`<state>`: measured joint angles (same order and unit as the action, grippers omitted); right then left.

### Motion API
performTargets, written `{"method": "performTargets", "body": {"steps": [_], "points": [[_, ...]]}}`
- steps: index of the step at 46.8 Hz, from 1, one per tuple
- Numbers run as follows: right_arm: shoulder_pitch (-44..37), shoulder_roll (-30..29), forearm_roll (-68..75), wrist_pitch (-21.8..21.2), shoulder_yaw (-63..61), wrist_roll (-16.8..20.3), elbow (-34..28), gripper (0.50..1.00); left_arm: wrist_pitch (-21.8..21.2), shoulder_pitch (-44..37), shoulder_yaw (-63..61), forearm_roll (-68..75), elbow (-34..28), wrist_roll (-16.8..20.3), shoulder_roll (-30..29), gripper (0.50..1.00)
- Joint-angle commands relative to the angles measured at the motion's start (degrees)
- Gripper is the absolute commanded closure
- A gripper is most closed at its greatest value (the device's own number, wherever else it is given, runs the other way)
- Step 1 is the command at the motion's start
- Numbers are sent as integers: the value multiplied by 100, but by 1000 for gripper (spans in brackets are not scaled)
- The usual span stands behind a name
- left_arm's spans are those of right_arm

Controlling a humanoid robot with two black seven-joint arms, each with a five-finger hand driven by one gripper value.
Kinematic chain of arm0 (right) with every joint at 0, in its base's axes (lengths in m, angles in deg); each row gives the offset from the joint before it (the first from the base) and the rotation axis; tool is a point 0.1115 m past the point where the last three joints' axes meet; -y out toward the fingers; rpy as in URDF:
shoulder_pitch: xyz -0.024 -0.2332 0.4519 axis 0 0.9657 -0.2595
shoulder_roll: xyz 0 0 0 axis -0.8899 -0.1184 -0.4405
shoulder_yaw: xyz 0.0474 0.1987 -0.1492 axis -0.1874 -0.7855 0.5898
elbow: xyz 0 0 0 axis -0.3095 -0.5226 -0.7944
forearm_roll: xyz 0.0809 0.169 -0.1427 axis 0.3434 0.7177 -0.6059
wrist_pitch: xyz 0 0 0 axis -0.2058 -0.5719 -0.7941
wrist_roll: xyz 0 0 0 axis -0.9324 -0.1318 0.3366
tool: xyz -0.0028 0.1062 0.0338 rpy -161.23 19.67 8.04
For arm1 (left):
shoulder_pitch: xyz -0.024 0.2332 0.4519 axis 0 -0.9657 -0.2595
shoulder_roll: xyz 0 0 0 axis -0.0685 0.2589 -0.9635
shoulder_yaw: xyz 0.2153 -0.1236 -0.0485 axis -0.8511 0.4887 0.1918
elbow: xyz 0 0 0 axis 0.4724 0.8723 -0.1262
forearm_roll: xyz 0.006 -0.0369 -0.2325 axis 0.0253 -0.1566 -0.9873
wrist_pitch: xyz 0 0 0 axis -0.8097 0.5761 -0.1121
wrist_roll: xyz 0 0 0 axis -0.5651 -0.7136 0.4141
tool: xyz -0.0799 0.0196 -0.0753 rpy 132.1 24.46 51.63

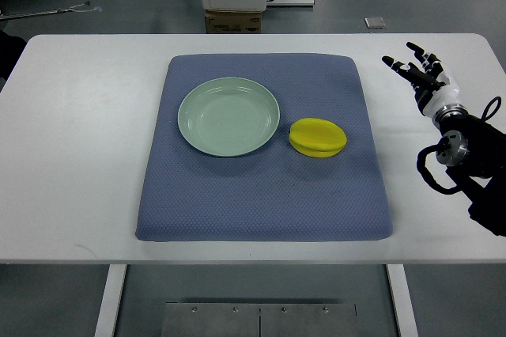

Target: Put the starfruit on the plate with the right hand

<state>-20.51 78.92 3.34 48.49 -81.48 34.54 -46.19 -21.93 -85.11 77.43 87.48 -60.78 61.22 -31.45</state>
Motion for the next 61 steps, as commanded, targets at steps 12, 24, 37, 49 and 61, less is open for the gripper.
{"method": "performTargets", "body": {"steps": [12,24,37,49,61], "points": [[19,0,8,1,0,3,0,500,1,9,0,0,-4,0,0,500],[10,9,-1,1,0,3,0,500,-8,36,9,0,-4,0,0,500],[19,44,-1,1,0,3,0,500,-8,18,9,0,-4,0,0,500],[10,53,-1,1,0,3,0,500,-8,18,9,0,-4,0,0,500],[19,53,-1,-7,0,-5,0,500,-8,18,0,0,-4,0,0,500]]}}
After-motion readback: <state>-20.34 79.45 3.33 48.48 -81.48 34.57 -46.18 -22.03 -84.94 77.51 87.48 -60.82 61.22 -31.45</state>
